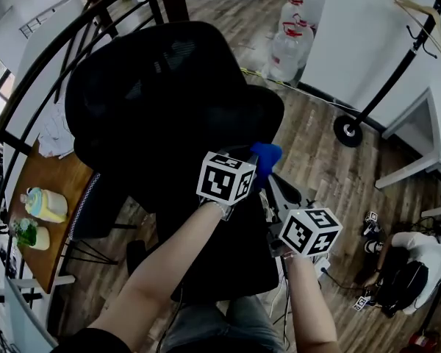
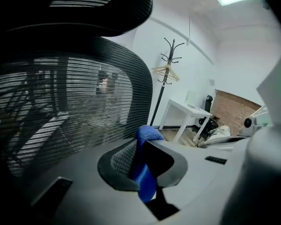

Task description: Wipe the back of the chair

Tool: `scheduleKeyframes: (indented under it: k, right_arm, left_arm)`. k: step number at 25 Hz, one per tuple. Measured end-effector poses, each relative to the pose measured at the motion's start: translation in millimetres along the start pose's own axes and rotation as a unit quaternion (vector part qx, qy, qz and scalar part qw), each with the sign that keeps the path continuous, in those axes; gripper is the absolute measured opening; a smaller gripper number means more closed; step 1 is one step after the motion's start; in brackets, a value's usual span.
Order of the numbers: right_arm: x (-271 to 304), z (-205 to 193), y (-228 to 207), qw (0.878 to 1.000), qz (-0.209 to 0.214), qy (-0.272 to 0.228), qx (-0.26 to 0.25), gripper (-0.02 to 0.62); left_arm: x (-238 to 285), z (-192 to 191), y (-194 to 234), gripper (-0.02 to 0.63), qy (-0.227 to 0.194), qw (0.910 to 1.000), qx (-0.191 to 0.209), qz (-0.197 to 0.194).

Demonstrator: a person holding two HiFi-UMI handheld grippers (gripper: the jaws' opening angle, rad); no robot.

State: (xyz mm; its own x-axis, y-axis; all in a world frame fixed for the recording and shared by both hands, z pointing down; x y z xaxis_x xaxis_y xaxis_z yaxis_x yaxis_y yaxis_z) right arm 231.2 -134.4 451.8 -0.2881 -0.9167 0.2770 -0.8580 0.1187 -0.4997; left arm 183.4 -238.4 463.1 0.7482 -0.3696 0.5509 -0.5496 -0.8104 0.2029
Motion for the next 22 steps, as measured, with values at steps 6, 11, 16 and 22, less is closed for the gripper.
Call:
scheduleKeyframes:
  k: [6, 11, 16, 22]
  right_arm:
    - [18, -10, 8, 1.000, 0.015, 0.016, 0.012, 0.031]
    - [29, -18, 14, 0.999, 0.025, 0.025, 0.029, 0.031]
    - [41, -23, 28, 0.998, 0.041, 0.034, 0.029, 0.031]
    - [57, -30, 45, 0.997, 0.054, 0.044, 0.027, 0.031]
  left_arm:
    - [-18, -4, 33, 0.038, -0.017, 0.9985, -0.034, 0.040]
    - [-33, -13, 48, 0.038, -0.026, 0.9959, -0.072, 0.047]
    - [-51, -25, 66, 0.038, -0.029, 0.9937, -0.088, 0.063]
    - [-79, -46, 93, 0.038, -0.031, 0.9893, -0.109, 0.092]
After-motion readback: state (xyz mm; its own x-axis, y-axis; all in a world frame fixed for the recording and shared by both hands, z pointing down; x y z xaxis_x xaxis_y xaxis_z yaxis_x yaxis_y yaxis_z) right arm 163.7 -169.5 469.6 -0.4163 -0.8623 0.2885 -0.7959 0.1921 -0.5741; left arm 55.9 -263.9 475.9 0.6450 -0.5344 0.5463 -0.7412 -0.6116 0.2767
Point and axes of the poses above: the fingertips, and each gripper's own axes: x forward along the fingers, y to its left, z out of its top, the point moved 4 cm from there along -x, backward along the fingers, and after that the axes turned 2 degrees about y, right-handed, at the moved point
